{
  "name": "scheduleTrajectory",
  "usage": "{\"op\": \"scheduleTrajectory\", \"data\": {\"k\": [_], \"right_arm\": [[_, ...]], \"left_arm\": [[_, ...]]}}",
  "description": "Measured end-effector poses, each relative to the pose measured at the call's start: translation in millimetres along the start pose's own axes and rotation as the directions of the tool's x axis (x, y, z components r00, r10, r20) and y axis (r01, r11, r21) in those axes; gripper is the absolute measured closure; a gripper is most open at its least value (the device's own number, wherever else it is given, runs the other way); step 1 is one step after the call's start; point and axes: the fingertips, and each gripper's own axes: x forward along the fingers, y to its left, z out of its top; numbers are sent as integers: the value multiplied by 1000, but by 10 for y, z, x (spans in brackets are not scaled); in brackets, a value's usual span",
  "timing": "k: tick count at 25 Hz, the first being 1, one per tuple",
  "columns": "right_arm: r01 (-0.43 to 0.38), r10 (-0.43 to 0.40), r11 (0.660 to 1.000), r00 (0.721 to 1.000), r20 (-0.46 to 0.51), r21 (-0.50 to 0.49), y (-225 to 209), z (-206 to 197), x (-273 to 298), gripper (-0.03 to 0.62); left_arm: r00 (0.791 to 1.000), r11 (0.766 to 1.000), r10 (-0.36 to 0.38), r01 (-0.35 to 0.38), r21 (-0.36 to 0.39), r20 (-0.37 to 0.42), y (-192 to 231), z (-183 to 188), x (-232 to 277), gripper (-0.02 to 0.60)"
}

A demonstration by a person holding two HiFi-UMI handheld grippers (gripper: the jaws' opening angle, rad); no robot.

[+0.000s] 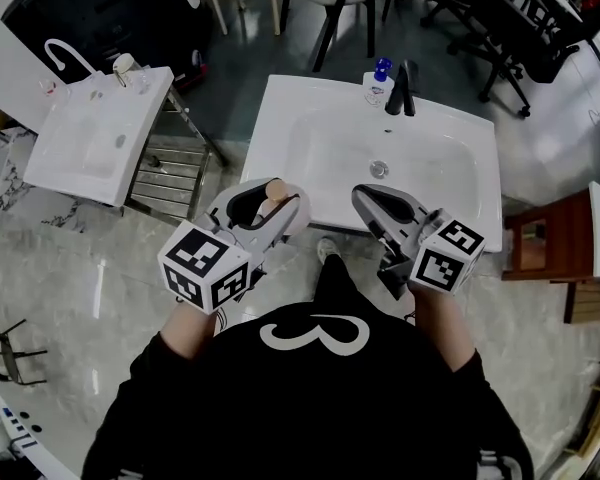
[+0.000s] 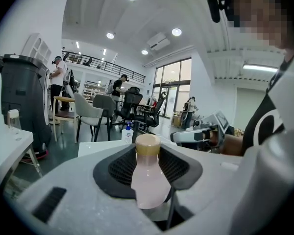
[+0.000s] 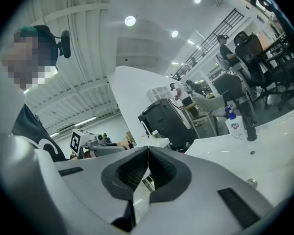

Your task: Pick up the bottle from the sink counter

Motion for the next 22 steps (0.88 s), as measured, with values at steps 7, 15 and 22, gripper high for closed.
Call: {"op": "scheduleTrajectory", "data": {"k": [7,15,22], "right_arm": [[14,-14,999,1000,5,-45,116,-31,-1,580],[18,-19,998,1000,-6,-65,165,-34,4,580],[22,-23,999,1000,-19,-47,111,-86,-1,581]], "left_arm": [[1000,1000,-26,26,-6,12,-121,-1,-137,432],[999,999,-39,39,-8,25,-157,12,-166,432],[999,999,-47,47,-10,21,-164,13,-118,432]]}}
